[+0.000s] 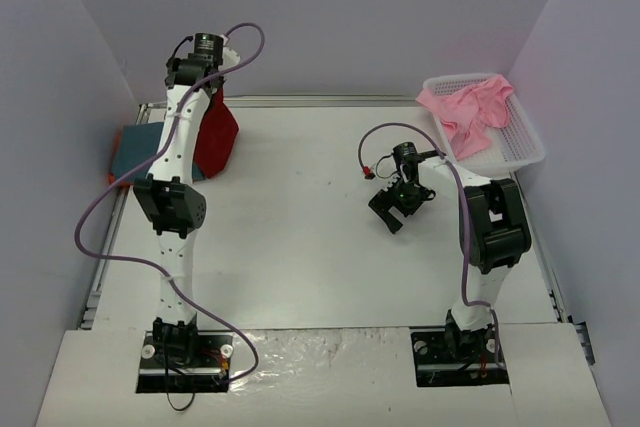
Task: Fold and stack the t-shirts
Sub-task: Put the neatly folded tshirt into the corner of the board with the left arm
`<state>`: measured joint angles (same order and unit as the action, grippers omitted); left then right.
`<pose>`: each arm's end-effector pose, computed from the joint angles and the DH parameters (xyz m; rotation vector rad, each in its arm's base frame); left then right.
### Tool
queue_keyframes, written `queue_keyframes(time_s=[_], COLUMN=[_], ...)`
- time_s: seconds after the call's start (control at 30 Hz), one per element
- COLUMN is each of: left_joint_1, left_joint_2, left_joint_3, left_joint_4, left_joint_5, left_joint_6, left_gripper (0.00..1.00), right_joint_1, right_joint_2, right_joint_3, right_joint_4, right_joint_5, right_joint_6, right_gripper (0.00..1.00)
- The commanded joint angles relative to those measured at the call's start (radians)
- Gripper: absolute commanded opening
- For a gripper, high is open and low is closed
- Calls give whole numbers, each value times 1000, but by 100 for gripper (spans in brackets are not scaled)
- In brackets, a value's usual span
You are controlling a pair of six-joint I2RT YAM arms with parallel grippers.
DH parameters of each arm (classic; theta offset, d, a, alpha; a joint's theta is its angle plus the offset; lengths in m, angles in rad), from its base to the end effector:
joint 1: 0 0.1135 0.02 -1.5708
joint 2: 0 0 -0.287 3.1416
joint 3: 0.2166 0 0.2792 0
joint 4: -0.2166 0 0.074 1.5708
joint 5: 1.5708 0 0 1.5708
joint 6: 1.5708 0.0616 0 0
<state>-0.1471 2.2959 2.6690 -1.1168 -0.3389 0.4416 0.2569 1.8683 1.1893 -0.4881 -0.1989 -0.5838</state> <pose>0.5368 -0.0588 0.3941 0.5056 2.2675 0.5412 0.3904 0.1151 0.1398 -1.1550 2.4485 0.1763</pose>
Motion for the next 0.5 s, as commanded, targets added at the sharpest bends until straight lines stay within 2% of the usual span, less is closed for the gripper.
queue_keyframes(time_s=[0.0, 0.47], left_joint_1=[6, 0], left_joint_2=[-118, -158], left_joint_3=[60, 89], left_joint_4=[34, 46], left_joint_5=[-54, -52], left_joint_6=[-3, -4], left_gripper=[2, 2], right_joint_1=[7, 8], right_joint_2=[49, 63], right_joint_3=[-30, -33], right_joint_4=[-44, -44], right_joint_5=[42, 58], right_joint_6=[-17, -17], right_gripper=[100, 100])
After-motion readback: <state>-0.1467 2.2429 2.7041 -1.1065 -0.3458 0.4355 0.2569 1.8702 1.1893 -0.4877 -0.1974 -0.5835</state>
